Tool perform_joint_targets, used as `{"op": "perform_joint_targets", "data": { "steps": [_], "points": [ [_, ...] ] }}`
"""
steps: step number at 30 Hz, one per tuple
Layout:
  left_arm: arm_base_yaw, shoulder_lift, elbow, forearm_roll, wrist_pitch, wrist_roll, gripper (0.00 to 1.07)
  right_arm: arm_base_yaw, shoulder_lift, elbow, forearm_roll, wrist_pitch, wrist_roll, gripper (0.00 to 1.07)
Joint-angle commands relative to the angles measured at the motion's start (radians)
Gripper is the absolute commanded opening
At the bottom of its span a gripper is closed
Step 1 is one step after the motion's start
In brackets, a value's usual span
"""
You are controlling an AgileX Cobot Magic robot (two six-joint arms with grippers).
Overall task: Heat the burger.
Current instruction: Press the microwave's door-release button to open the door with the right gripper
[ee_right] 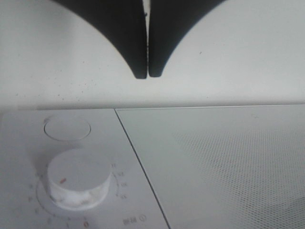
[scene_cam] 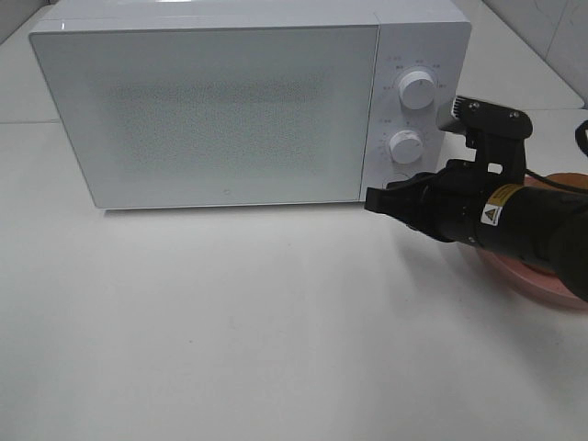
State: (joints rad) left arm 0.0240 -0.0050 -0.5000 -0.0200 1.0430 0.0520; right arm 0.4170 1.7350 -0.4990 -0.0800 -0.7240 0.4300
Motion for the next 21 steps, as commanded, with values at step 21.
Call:
{"op": "perform_joint_targets", "data": {
  "steps": [21],
  "points": [
    [0.004,-0.025,0.004,-0.002,-0.009,-0.005,0.00,0.002,0.187,-0.066,0.133,-0.266,0.790,0.00]
  ]
}}
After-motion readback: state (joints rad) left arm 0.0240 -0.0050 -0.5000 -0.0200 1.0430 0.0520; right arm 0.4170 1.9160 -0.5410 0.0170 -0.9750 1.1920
